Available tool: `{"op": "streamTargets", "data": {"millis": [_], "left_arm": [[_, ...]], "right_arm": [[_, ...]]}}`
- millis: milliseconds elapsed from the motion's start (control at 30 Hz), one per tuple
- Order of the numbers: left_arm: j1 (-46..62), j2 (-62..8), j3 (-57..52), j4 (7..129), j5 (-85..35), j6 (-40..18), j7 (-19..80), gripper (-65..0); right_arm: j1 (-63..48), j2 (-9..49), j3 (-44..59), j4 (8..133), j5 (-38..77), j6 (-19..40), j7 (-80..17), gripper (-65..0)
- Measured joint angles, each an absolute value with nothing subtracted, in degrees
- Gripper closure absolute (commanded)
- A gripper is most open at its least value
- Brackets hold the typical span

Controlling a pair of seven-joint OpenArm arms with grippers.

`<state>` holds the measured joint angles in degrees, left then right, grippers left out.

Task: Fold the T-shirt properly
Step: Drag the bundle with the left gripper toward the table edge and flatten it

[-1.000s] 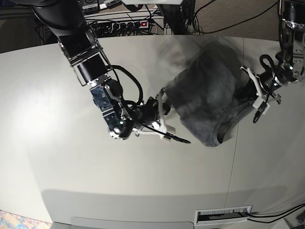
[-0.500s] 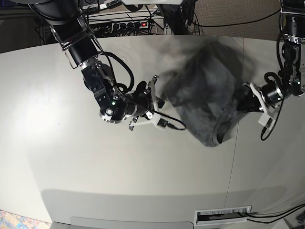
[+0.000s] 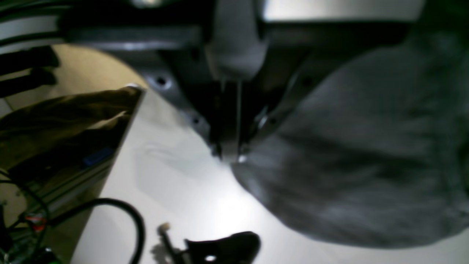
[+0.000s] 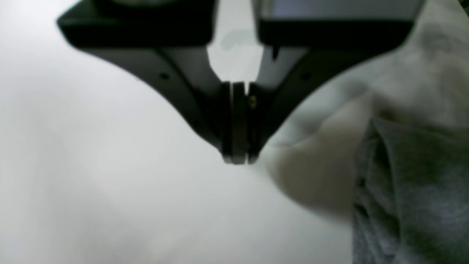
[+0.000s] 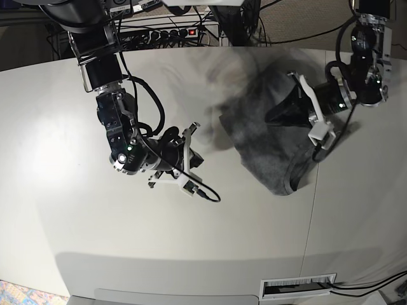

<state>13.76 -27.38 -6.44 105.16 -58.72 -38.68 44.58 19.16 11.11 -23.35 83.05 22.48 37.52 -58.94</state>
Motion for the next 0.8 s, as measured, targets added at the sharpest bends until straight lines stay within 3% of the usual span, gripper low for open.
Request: {"op": "streamTargets", "data": {"millis": [167, 400, 633, 800], "left_arm": [[18.0, -26.5, -6.5, 104.0, -53.6, -38.6, 43.8, 0.0], [22.1, -27.0, -6.5, 96.7, -41.1, -38.7, 33.7, 0.0], [20.4, -32.5, -6.5, 93.8, -33.7, -38.2, 28.3, 0.0], [19.0, -36.5, -6.4, 93.6, -27.3, -33.8, 24.5, 0.0]], "right_arm": [[19.2, 11.1, -23.4, 83.0, 22.5, 37.5, -59.9, 0.0], [19.2, 11.1, -23.4, 83.2, 22.5, 37.5, -60.0, 0.0], [19.2, 11.1, -23.4, 86.2, 22.8, 37.5, -61.3, 0.0], [19.1, 11.1, -23.4, 86.3, 22.7, 37.5, -61.8, 0.0]]}}
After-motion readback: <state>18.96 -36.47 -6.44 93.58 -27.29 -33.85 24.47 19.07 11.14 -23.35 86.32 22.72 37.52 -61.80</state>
